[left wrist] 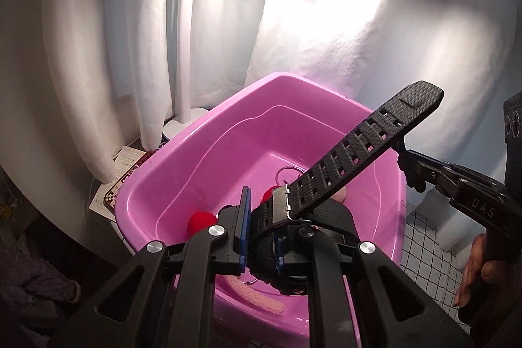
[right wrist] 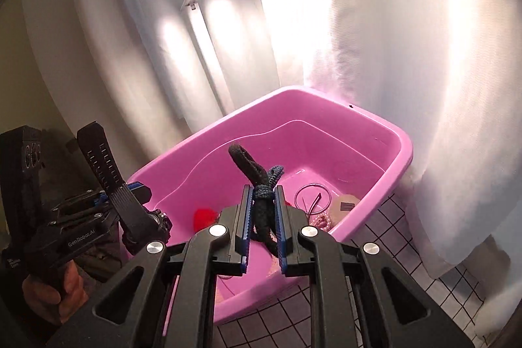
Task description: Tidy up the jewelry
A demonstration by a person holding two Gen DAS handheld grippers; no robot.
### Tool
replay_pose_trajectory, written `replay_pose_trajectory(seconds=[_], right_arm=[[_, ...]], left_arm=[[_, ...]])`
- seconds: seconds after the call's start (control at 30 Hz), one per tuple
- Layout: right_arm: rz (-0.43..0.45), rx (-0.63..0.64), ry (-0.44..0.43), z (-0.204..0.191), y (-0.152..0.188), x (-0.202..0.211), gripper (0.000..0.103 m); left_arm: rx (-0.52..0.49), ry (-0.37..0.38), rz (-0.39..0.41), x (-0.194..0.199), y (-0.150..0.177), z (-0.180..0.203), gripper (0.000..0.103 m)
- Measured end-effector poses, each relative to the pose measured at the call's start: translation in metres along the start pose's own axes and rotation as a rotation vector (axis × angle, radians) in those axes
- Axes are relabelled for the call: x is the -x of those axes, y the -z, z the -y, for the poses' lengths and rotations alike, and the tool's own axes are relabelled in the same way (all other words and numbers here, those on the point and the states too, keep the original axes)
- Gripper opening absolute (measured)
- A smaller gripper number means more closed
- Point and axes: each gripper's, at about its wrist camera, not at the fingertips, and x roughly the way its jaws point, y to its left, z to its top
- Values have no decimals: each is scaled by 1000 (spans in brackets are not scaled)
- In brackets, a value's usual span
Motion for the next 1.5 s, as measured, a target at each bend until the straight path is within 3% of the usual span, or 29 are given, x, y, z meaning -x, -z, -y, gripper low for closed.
replay_pose_trajectory(seconds=[0.3,0.5,0.63,0.7,0.77,0.8,0.87,0.9,0.97,1.5], right_arm=[[-138,-45,50,11,-15,-67,13],[-185,-65,79,21,-19,-85,13],[-208,-60,100,23,-20,-90,13],[-221,-58,119,25,-20,-93,22],[-217,-42,122,23,-20,-92,41],[-213,-30,127,21,-21,-92,45],[-211,-11,145,18,-22,-93,54],[-212,-6,144,17,-22,-93,54],[-210,-13,137,18,-20,-91,54],[-175,-16,123,14,-19,-81,56]], left_arm=[[-10,5,-113,-43,-5,-9,13],[17,-17,-165,-60,-7,-16,15],[34,-30,-206,-66,-9,-21,22],[45,-51,-220,-67,-9,-24,26],[47,-46,-226,-67,-10,-25,32],[40,-53,-225,-66,-11,-24,38],[29,-58,-191,-58,-13,-22,68],[30,-74,-162,-53,-15,-21,98],[34,-80,-110,-41,-19,-21,97],[37,-136,-96,-33,-24,-23,97]])
